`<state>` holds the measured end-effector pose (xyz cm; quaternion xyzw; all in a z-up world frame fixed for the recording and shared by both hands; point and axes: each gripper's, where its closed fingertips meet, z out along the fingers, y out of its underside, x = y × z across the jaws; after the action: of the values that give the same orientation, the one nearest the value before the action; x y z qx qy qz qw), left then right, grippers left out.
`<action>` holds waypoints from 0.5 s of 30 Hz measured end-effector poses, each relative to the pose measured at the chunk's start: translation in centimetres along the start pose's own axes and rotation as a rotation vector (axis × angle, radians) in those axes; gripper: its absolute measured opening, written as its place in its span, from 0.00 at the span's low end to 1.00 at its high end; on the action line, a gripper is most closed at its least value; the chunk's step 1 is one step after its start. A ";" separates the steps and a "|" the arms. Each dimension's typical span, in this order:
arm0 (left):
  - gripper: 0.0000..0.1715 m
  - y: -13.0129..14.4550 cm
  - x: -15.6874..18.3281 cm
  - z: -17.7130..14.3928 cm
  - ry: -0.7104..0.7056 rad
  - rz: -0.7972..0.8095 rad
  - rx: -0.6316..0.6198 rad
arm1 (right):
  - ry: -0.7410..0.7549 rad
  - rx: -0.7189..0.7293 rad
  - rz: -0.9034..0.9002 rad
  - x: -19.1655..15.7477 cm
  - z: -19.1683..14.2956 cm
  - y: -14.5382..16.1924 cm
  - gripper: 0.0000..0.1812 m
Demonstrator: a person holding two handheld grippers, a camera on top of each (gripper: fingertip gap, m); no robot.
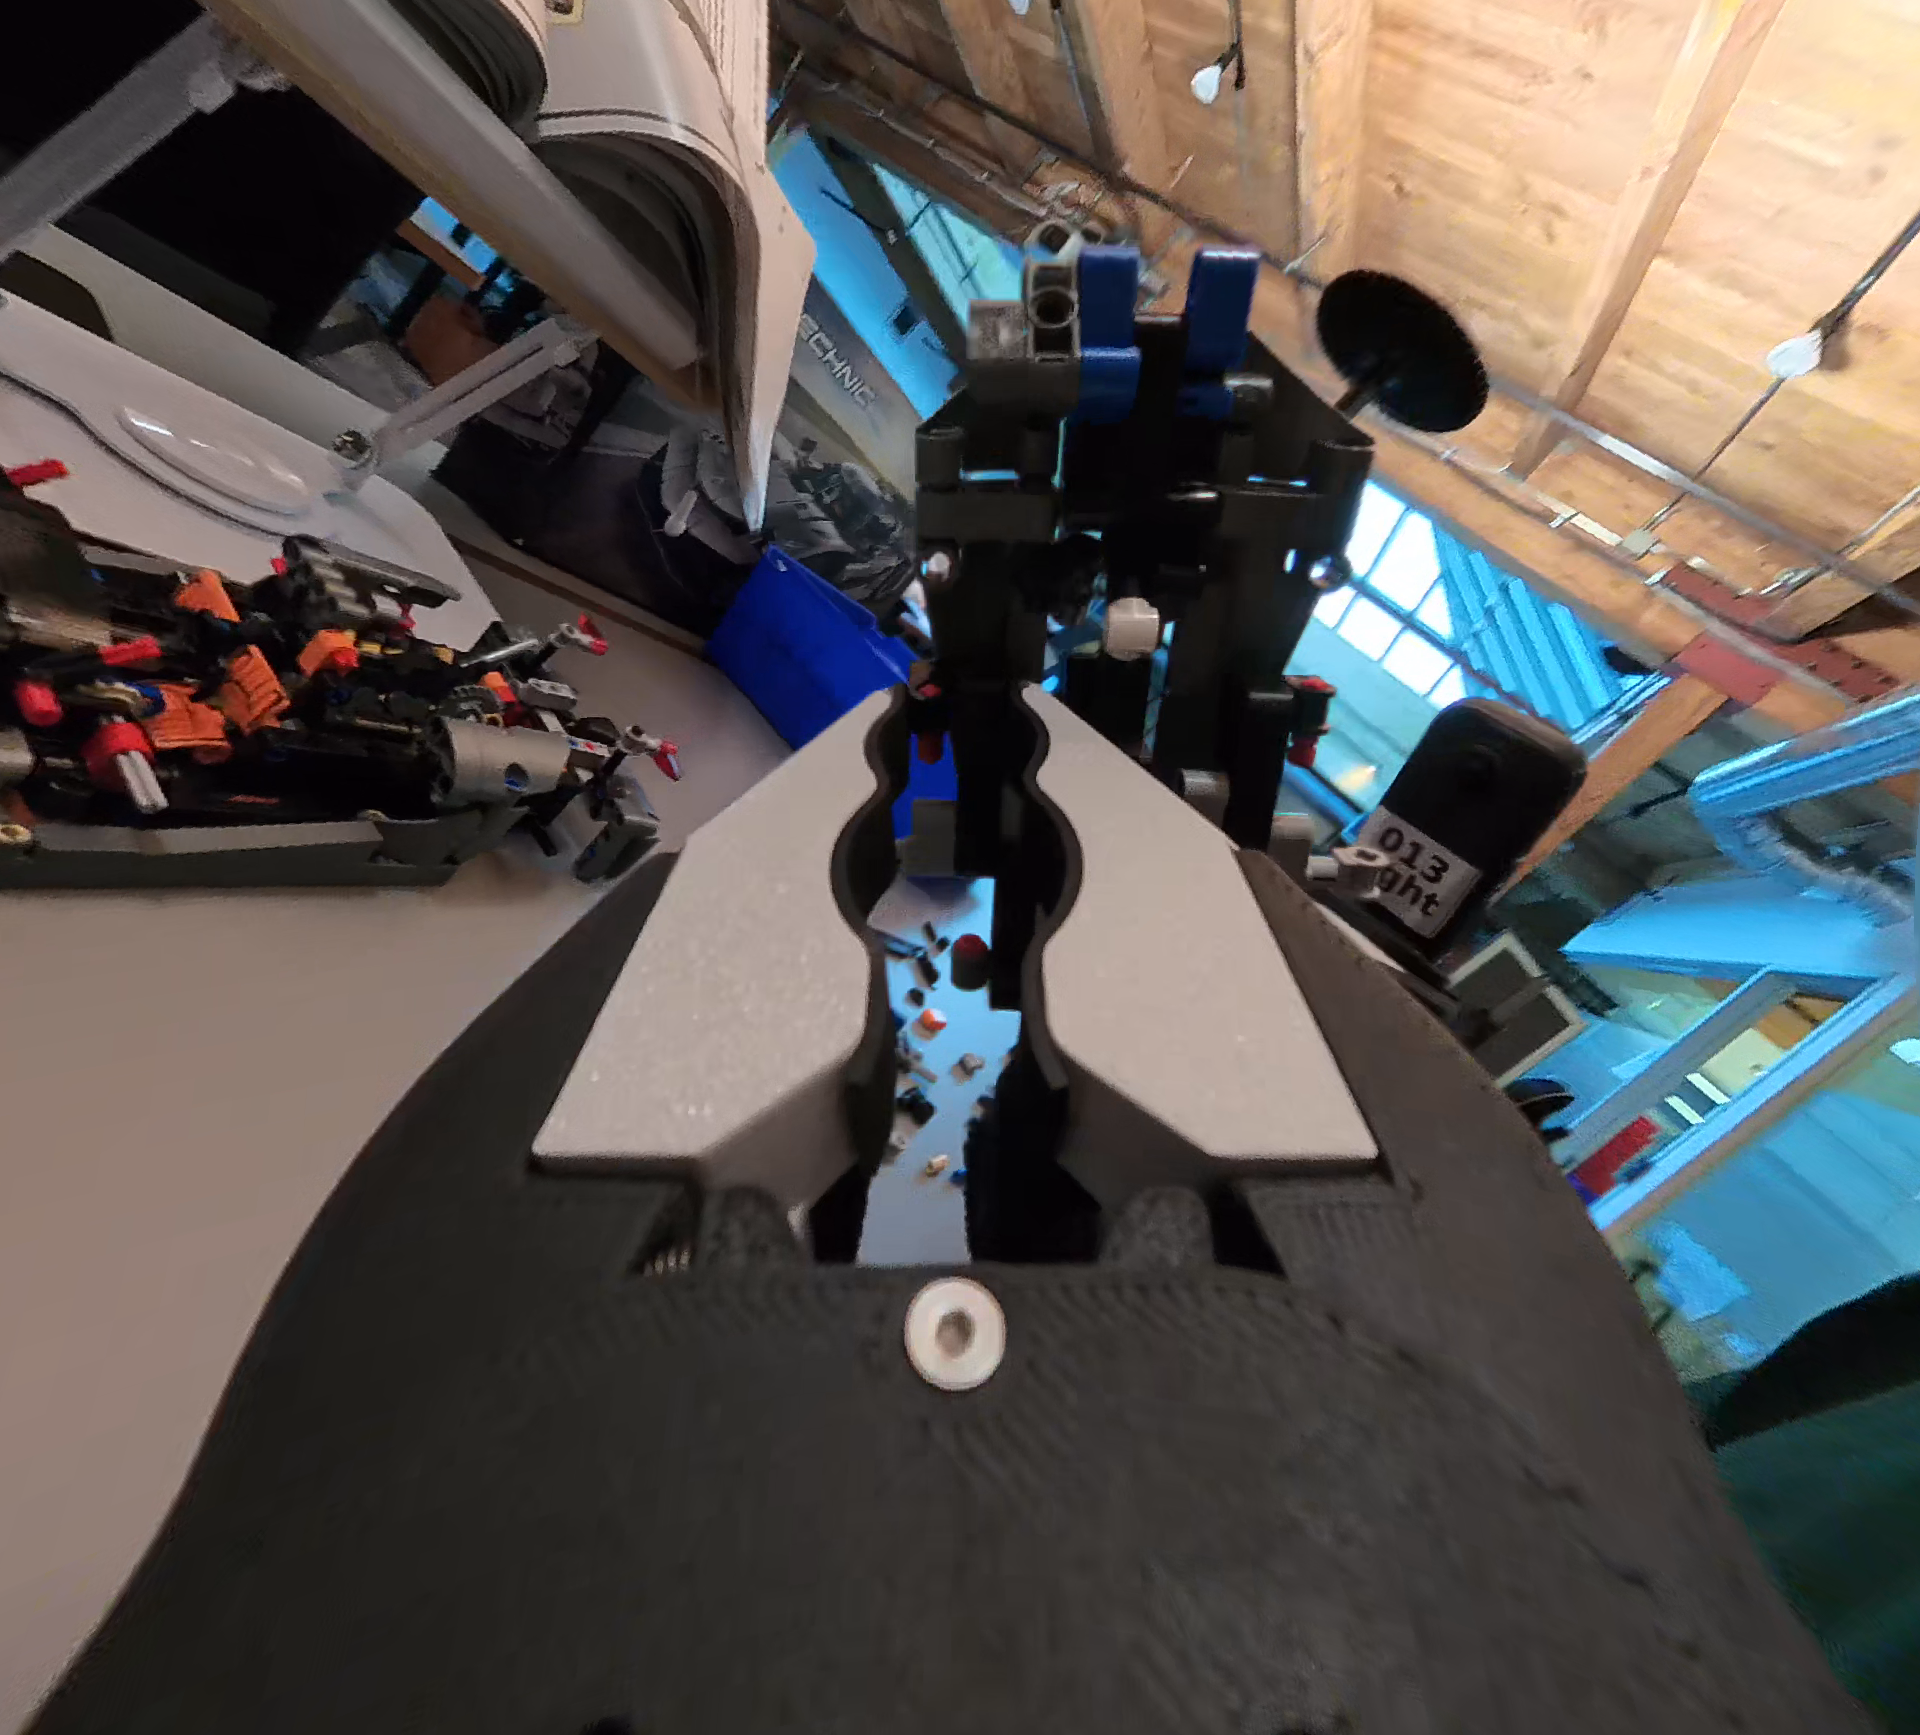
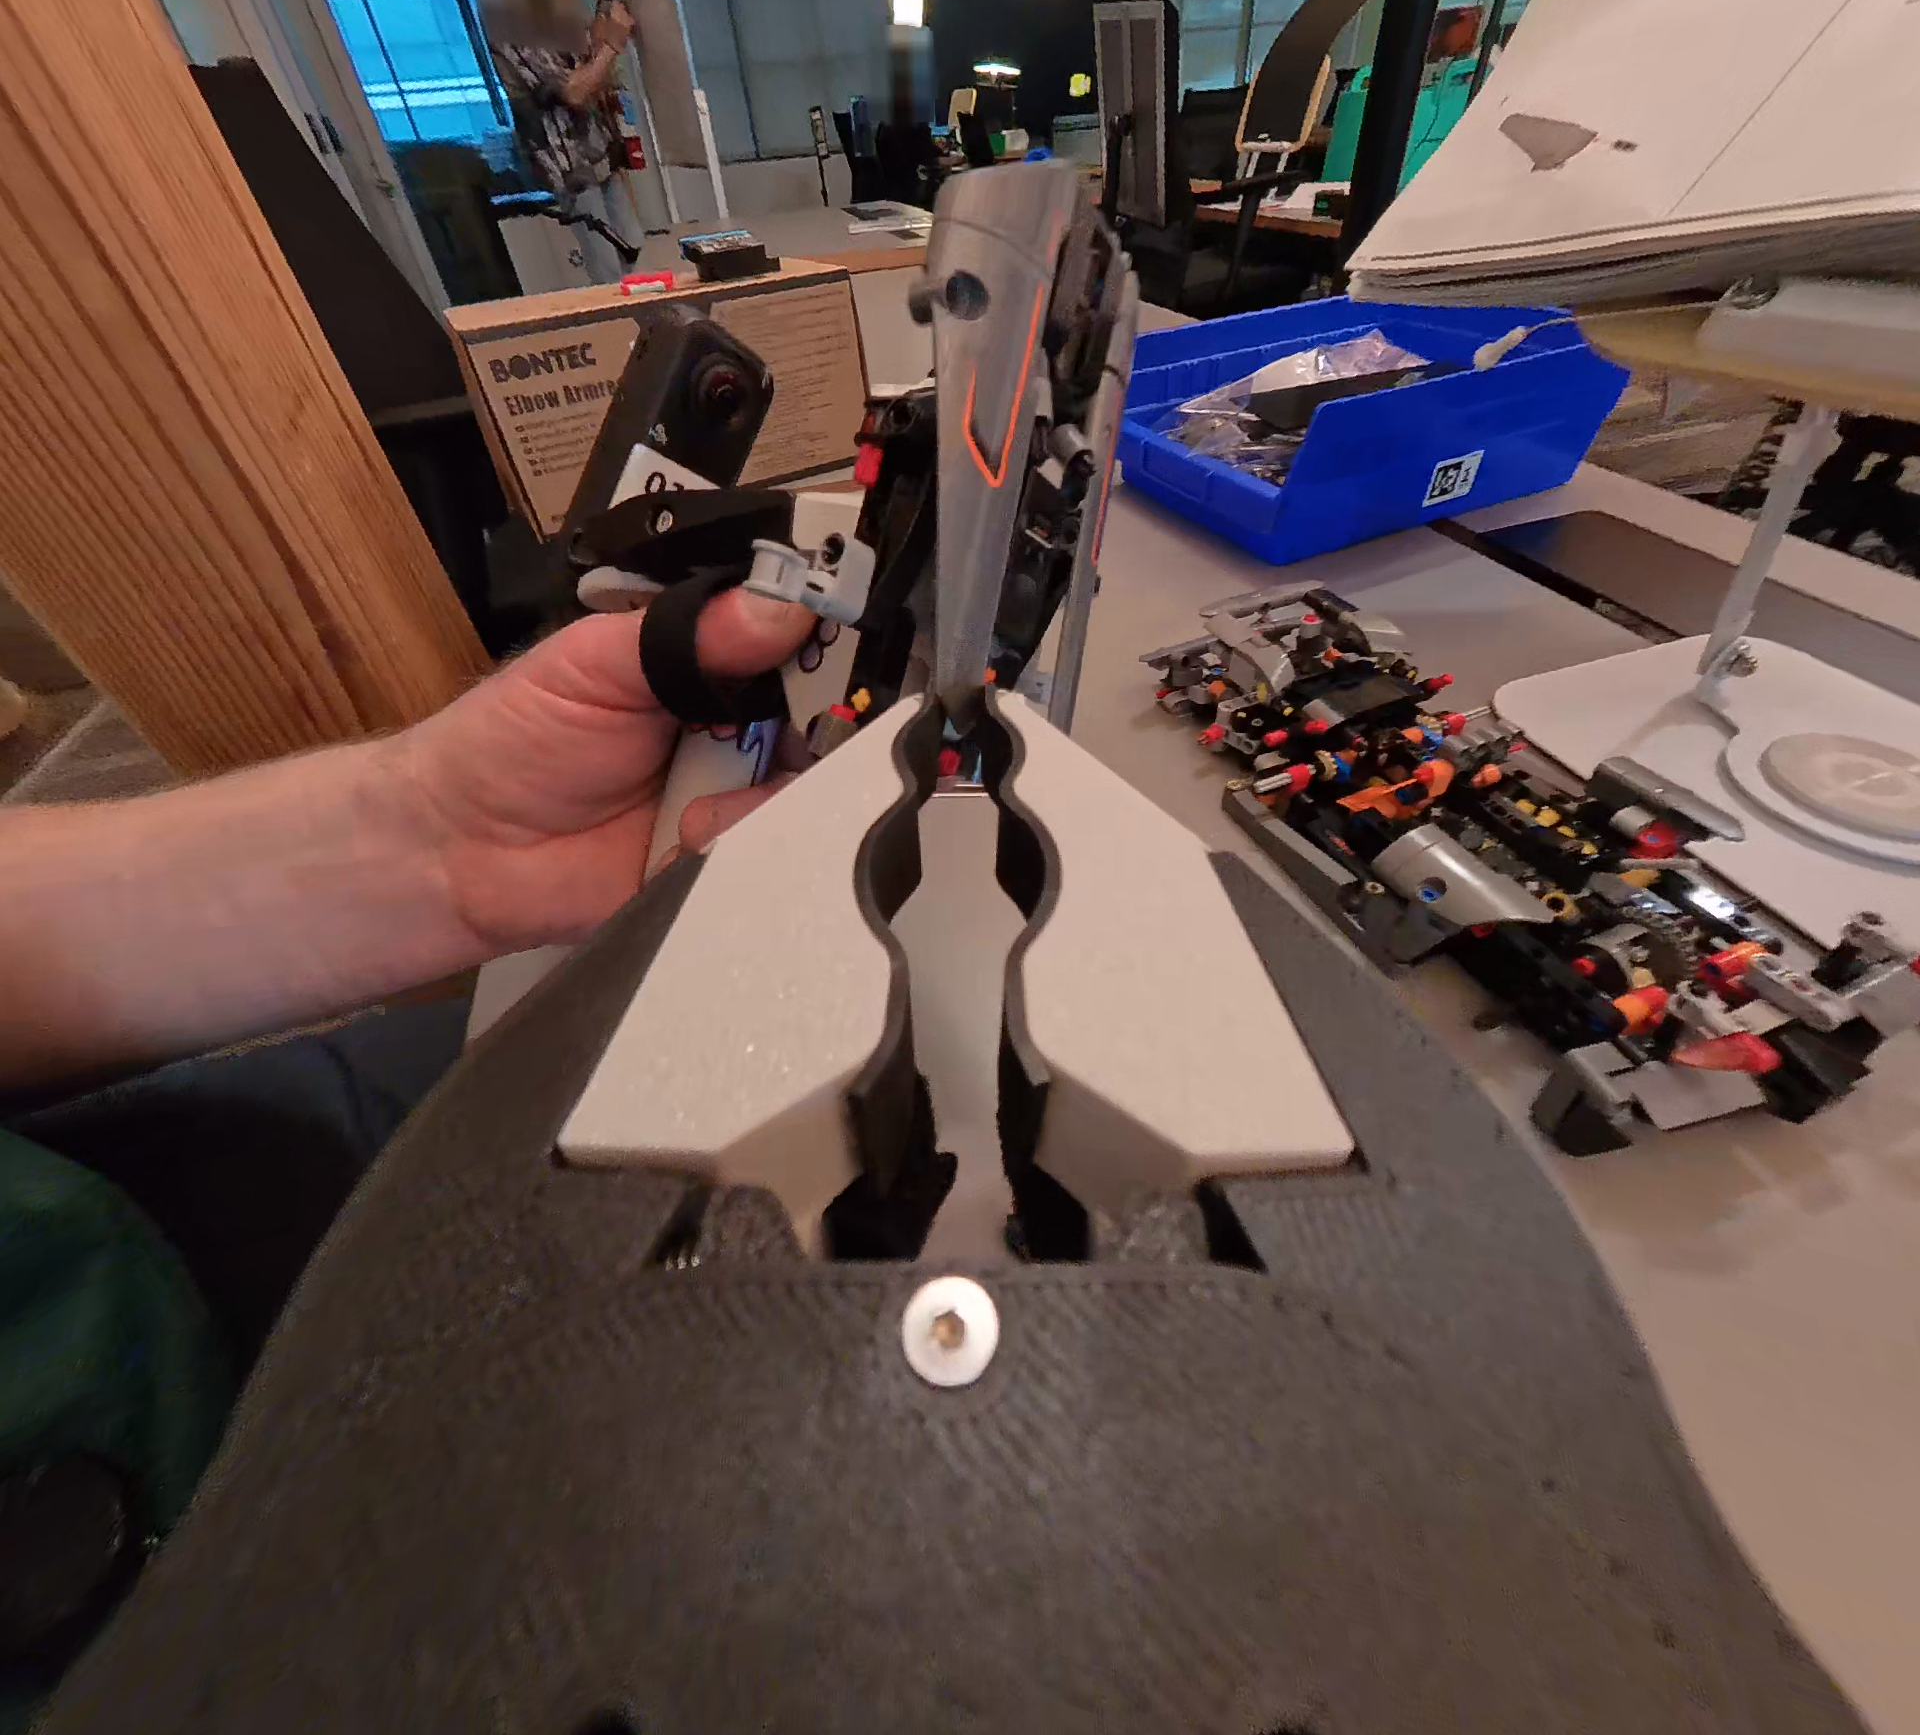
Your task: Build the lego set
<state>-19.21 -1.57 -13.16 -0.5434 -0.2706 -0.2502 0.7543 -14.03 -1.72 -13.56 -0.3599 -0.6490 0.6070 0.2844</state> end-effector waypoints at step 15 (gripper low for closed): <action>0.09 0.0 -0.1 0.3 -0.025 0.024 -0.055 | 0.006 0.039 0.050 0.9 -0.4 -1.1 0.02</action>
<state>-19.31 -1.29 -13.19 -0.5701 -0.2666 -0.2417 0.7386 -14.39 -0.80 -12.49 -0.3723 -0.6270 0.6253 0.2778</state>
